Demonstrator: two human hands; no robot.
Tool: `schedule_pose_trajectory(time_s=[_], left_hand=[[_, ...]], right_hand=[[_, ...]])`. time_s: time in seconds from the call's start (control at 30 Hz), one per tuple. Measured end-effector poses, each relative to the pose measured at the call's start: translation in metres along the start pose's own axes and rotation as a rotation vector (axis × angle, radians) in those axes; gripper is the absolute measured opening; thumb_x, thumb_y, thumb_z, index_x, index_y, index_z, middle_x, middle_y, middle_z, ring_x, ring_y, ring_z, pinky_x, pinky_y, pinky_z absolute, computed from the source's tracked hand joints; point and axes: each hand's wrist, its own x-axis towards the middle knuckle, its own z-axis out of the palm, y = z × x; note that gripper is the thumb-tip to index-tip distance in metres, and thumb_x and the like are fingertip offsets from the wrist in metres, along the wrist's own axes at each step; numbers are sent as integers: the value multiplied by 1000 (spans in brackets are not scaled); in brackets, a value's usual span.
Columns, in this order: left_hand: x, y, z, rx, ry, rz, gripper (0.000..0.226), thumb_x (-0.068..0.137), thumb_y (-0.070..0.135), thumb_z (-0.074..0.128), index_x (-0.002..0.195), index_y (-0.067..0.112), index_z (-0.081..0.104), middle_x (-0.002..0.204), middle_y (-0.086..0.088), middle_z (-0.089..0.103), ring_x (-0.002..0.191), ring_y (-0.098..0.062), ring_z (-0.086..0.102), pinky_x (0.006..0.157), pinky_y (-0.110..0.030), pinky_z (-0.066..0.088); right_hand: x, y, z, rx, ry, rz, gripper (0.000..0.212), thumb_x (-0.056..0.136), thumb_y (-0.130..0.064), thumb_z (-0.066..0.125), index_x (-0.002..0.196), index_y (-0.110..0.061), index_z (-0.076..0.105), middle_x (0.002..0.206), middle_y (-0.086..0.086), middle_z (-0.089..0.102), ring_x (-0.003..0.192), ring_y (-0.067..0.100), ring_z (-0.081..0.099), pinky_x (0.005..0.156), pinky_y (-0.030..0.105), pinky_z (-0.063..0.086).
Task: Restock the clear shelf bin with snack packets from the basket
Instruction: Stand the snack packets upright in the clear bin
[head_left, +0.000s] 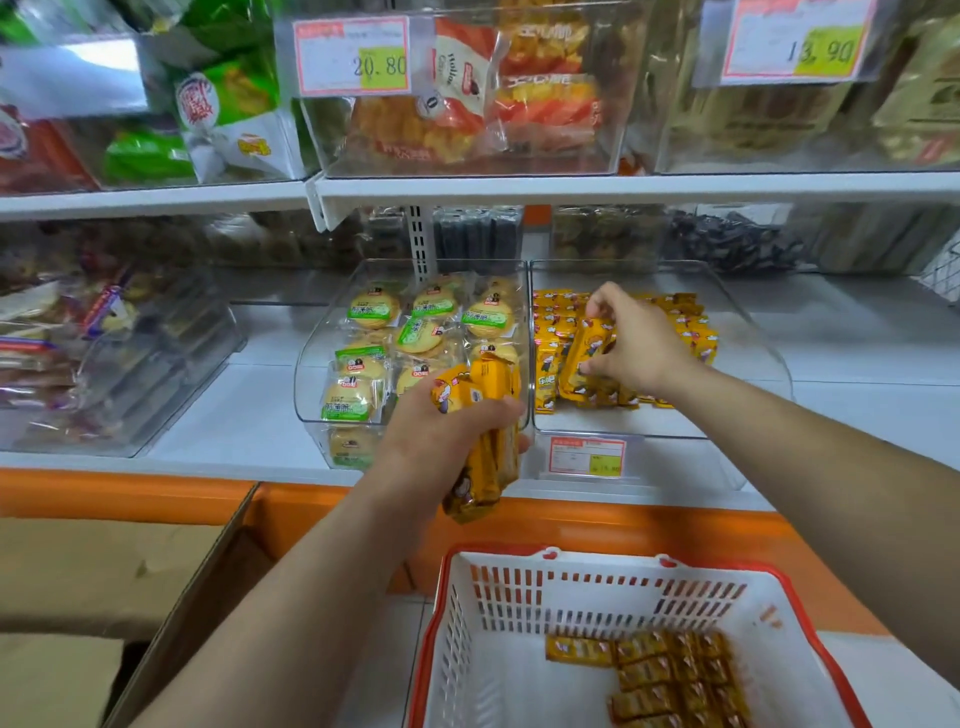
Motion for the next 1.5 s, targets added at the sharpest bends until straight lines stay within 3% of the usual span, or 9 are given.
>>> schedule_pose_trajectory(time_s=[0.17,0.33,0.53,0.83,1.0,1.1,1.2,1.37,1.5], left_hand=[[3,-3,-6,26,-56,-20,24,87,19,77,110,15,70,96,-7,80,87,-26,79,72,-45,64],[6,-2,-6,12,-87,-20,25,86,20,78,110,16,71,96,-5,80,88,-25,79,70,-42,64],[7,-4,-3,23,-63,-22,31,86,23,79,115,18,69,95,-3,80,86,-21,79,69,-39,64],[12,-5,-5,123,49,44,27,83,31,82,106,26,69,95,-4,79,93,-25,77,89,-53,60],[13,-6,-1,102,47,64,28,83,26,83,106,24,67,88,-1,80,84,-20,78,75,-42,63],[10,-7,7,117,-3,87,27,83,25,82,105,25,66,83,3,79,76,-13,77,60,-28,61],[4,-8,18,159,-86,128,20,84,24,82,101,25,72,89,-2,80,84,-21,78,73,-40,64],[-11,-16,45,205,-190,170,32,76,33,87,102,36,69,91,1,80,85,-18,77,77,-35,63],[-18,-23,54,149,-216,120,47,71,46,88,110,36,65,94,3,79,88,-17,77,72,-28,62]], right_hand=[[19,-6,21,-102,-52,22,64,61,-26,94,100,-28,44,90,-3,61,70,16,56,55,32,38],[22,-7,27,-202,-132,4,60,61,-26,94,103,-28,51,106,2,65,71,16,60,64,41,54],[26,4,19,-171,-45,39,58,62,-20,94,101,-28,51,102,4,65,70,13,58,64,33,48],[28,11,44,-491,-101,-34,63,69,-33,88,118,-23,51,119,5,52,98,30,59,65,34,44],[7,-1,17,-283,-22,5,57,78,-32,82,126,-21,54,111,3,61,101,22,60,76,32,47],[-34,-19,-10,209,-5,1,22,87,-27,74,106,-24,64,84,-1,67,75,15,64,65,27,45],[-85,-42,-29,650,-221,25,19,95,-24,64,113,-31,65,87,-5,69,76,19,71,61,27,53],[-125,-56,-44,651,-185,33,27,87,-38,70,113,-33,68,85,4,66,73,23,71,62,37,60],[-132,-40,-52,691,-215,56,23,88,-19,72,110,-26,71,91,4,63,72,14,66,61,30,57]])
